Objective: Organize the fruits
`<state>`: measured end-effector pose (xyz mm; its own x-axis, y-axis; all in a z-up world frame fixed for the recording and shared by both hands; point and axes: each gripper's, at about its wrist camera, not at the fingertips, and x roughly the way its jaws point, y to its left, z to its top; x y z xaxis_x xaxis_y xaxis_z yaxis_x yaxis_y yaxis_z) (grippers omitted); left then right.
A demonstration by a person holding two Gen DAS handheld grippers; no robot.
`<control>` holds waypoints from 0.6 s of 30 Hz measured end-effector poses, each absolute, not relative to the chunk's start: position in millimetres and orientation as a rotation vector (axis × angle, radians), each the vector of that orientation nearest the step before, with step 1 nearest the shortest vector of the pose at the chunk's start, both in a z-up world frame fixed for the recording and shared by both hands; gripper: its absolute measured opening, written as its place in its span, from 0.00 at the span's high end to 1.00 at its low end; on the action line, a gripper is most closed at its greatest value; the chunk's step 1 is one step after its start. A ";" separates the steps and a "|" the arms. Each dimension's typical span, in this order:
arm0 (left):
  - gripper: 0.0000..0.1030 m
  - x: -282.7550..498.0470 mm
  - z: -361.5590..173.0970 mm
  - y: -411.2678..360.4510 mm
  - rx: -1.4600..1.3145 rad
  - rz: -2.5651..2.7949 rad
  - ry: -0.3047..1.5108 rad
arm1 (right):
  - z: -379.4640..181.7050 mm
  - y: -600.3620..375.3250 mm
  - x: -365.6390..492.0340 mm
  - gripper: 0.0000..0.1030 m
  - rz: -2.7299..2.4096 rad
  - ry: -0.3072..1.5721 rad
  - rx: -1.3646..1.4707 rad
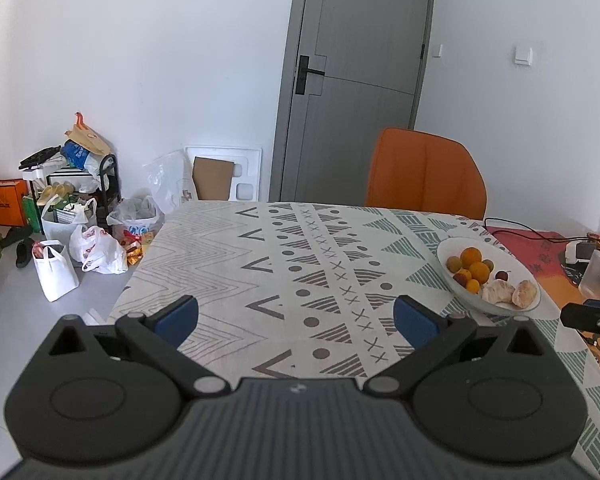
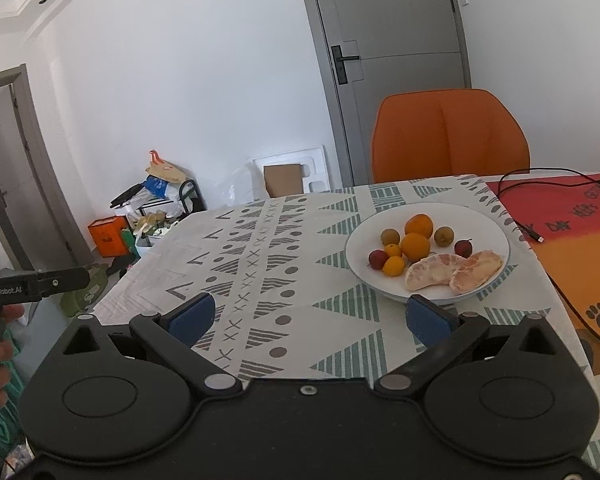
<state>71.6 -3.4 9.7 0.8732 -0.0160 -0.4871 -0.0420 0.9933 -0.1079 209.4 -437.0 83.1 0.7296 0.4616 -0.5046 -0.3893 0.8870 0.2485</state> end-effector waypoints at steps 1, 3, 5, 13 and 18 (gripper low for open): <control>0.00 71.7 9.4 -3.6 -0.114 0.012 0.511 | 82.7 -436.8 209.6 0.00 0.471 0.589 0.128; 0.00 70.8 8.6 -5.7 -0.107 0.008 0.511 | 82.4 -436.2 209.5 0.00 0.471 0.591 0.126; 0.00 70.7 8.3 -7.5 -0.104 0.008 0.512 | 82.5 -435.8 209.5 0.00 0.472 0.592 0.128; 0.00 69.8 8.3 -9.4 -0.102 0.007 0.509 | 82.5 -435.3 209.3 0.00 0.470 0.593 0.127; 0.00 69.2 9.7 -11.5 -0.097 0.000 0.508 | 81.3 -434.5 210.3 0.00 0.473 0.599 0.127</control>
<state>69.2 -11.5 9.7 0.8736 -0.0239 -0.4860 -0.0244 0.9954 -0.0928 210.3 -434.5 81.3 0.7228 0.4637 -0.5124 -0.3914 0.8858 0.2494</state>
